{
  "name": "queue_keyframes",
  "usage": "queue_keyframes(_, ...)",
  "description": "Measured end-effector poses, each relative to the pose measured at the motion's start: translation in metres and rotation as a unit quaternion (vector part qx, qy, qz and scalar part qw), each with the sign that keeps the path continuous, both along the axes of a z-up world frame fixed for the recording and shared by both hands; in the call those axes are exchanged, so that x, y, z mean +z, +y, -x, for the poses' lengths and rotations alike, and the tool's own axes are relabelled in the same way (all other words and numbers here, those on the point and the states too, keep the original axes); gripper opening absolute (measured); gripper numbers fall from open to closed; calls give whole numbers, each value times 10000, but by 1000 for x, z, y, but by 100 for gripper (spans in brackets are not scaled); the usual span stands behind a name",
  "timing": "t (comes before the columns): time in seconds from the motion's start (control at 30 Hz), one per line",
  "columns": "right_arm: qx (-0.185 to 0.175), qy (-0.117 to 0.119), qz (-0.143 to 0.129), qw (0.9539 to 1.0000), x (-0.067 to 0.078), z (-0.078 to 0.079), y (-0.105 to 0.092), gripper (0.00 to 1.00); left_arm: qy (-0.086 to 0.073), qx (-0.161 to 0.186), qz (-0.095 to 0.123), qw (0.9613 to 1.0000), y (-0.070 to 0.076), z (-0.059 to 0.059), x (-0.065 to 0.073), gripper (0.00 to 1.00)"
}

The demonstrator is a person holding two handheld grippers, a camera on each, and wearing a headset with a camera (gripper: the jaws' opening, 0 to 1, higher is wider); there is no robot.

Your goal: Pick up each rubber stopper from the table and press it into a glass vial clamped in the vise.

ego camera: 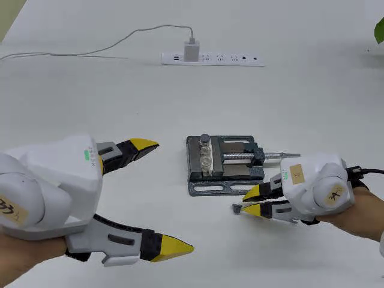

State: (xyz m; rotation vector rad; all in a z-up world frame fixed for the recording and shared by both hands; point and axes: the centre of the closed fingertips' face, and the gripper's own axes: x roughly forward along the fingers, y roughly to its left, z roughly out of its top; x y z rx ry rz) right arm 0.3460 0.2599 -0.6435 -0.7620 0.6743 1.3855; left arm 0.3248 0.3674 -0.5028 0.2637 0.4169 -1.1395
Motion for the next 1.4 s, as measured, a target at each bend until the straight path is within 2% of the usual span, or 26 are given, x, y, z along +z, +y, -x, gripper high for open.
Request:
queue_keyframes(0.53,100,15,56,9999,-4,1,2,0,29,21,26,10000,-1,-2,-1,91)
queue_keyframes(1.1,-42,29,79,10000,-4,0,1,0,30,10,46,10000,-3,-2,-2,91)
queue_keyframes(1.4,-160,-112,83,9998,-1,-1,3,0,27,28,46,10000,-2,-2,-2,90)
